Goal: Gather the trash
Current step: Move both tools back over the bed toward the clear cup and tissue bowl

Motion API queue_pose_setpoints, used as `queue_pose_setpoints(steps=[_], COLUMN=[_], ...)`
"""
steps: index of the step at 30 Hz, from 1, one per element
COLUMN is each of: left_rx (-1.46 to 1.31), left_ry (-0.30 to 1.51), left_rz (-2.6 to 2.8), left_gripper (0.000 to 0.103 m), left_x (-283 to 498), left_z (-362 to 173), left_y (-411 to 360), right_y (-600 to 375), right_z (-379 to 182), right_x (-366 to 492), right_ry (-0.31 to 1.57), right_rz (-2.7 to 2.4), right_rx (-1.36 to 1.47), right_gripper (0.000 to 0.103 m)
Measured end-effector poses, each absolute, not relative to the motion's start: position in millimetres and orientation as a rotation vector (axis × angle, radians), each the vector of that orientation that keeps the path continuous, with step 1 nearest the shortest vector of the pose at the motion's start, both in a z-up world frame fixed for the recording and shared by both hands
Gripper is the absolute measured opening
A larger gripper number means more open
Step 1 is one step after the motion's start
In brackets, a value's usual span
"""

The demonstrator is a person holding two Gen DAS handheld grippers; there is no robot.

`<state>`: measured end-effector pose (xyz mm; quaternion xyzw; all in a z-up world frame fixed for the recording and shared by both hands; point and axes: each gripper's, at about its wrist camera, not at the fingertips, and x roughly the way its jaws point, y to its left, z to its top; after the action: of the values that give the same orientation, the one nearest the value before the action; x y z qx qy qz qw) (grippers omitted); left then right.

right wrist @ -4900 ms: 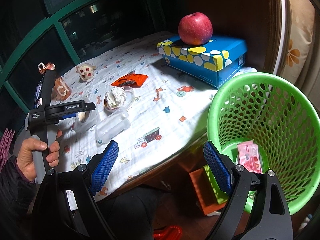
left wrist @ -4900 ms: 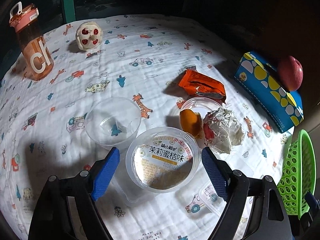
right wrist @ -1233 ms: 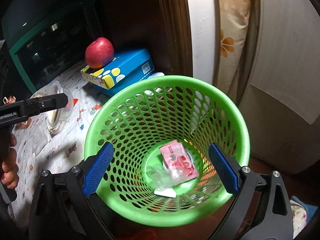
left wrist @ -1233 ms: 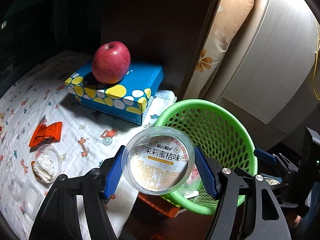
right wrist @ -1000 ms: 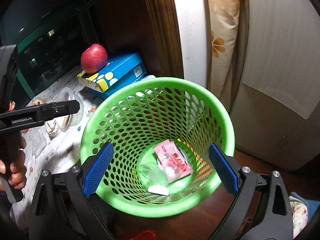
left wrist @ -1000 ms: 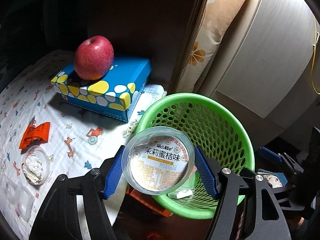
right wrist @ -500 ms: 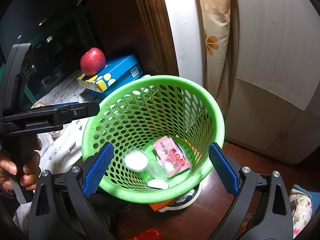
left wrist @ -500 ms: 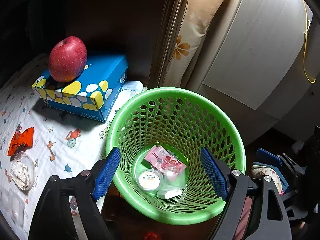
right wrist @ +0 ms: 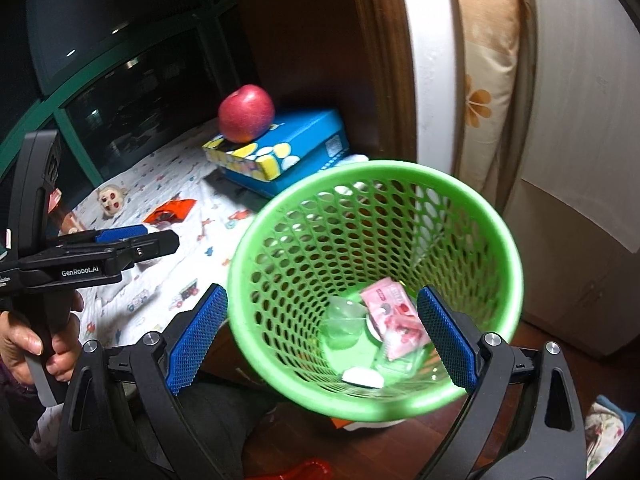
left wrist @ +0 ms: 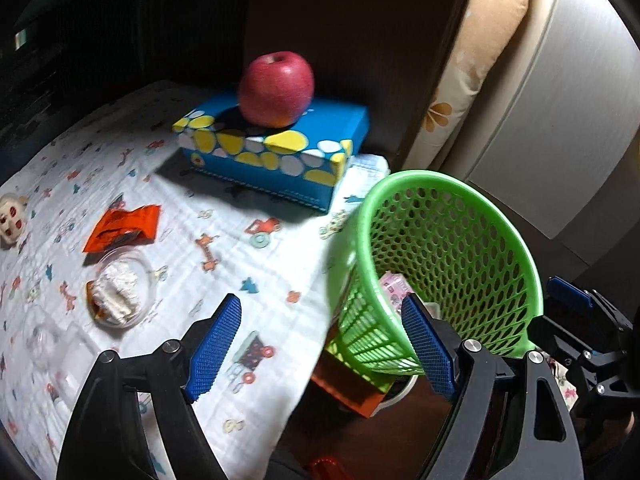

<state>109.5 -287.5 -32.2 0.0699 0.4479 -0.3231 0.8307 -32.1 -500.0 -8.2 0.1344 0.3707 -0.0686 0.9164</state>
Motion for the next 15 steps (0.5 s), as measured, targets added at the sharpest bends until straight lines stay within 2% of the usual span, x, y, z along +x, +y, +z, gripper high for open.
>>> queue_pose_setpoints(steps=[15], left_rx=[0.013], left_ry=[0.946], left_rz=[-0.340], left_gripper=[0.079], left_x=[167.7], left_z=[-45.5], left_y=[-134.6], right_y=[-421.9], right_z=[-5.7], right_x=[25.7], right_ry=[0.788], right_rz=[0.019], right_rx=[0.197], right_gripper=[0.095])
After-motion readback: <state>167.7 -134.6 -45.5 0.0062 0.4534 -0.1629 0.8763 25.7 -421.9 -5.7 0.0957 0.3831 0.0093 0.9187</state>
